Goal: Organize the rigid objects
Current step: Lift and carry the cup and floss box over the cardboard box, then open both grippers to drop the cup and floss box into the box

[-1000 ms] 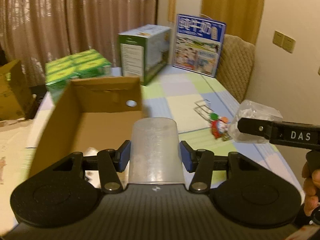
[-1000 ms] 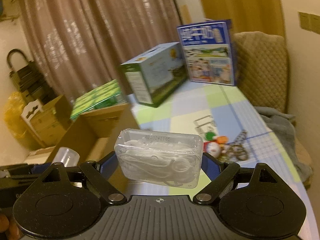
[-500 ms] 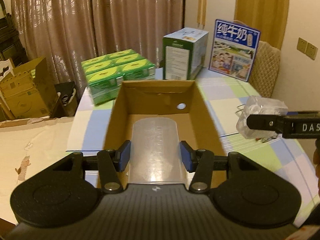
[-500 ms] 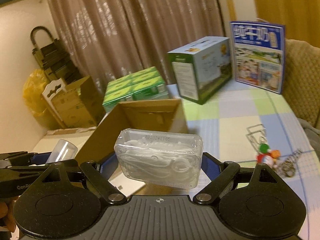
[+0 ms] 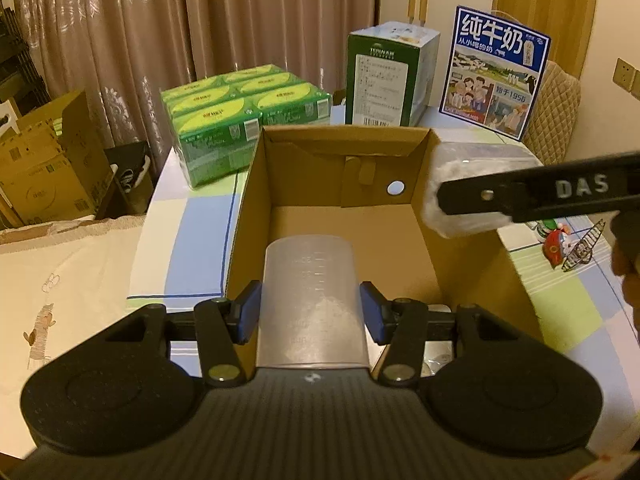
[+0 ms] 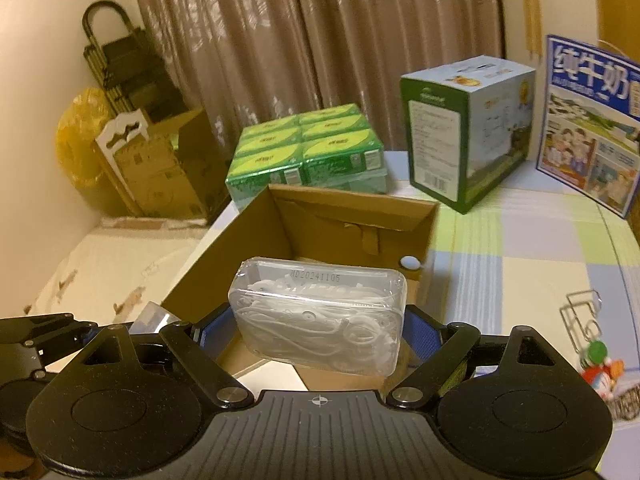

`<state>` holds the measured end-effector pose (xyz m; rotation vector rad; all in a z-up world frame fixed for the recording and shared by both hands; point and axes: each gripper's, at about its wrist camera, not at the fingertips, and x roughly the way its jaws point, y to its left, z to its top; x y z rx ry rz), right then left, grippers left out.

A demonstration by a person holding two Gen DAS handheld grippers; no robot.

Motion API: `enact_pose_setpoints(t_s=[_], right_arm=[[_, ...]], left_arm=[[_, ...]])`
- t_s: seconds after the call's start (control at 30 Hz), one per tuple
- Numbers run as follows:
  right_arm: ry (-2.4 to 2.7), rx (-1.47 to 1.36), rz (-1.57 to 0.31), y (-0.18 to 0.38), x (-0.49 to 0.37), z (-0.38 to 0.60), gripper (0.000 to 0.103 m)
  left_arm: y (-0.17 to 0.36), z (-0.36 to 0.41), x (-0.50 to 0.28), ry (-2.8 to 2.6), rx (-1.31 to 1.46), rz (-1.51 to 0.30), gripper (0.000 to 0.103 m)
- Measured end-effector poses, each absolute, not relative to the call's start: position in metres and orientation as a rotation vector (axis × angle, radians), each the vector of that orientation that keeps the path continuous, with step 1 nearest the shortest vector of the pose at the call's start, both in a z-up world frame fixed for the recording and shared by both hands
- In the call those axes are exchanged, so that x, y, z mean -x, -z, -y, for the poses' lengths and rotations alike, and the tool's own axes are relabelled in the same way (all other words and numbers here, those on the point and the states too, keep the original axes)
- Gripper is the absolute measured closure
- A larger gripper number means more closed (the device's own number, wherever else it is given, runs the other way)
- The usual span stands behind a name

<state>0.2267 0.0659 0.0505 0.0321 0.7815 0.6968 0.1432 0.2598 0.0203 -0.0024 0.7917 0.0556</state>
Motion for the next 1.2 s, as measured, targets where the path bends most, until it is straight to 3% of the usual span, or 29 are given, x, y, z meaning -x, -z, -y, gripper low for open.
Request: enact_pose_setpoints(t_s=[1.2], right_arm=[[-0.686,0.064,-0.849,-0.005,-0.259,-0.101,0.018]], left_arm=[[0.014,-0.255,-0.174,0.001,-0.033,-0.835,0.056]])
